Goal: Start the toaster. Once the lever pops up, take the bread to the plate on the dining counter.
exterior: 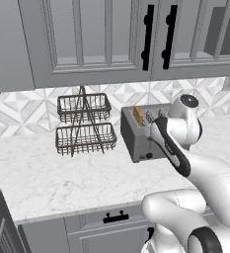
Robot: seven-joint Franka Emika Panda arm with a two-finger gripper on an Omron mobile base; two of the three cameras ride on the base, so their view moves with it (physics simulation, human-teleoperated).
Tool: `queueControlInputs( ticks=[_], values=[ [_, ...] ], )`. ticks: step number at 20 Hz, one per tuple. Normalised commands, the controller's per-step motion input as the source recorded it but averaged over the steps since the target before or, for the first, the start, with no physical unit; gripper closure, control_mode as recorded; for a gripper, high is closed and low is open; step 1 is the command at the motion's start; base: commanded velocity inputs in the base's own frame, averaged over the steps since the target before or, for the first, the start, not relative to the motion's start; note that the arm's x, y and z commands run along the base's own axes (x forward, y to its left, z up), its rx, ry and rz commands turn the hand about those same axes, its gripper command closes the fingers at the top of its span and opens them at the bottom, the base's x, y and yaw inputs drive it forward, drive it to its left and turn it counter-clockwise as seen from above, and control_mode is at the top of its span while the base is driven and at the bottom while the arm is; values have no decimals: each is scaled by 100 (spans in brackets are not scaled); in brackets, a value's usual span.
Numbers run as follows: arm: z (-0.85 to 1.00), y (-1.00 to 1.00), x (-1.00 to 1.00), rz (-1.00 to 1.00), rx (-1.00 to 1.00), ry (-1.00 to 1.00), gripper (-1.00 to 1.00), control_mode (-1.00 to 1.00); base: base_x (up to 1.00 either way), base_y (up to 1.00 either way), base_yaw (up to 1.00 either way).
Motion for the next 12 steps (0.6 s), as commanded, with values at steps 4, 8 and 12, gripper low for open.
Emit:
queueControlInputs(
  ticks=[4,8,12],
  values=[
    [-17,0,32,0,0,0,-100,-100,0,0,0],
    [-47,0,10,0,-1,0,-100,-100,0,0,0],
    [-21,3,21,0,0,0,-100,-100,0,0,0]
  ],
)
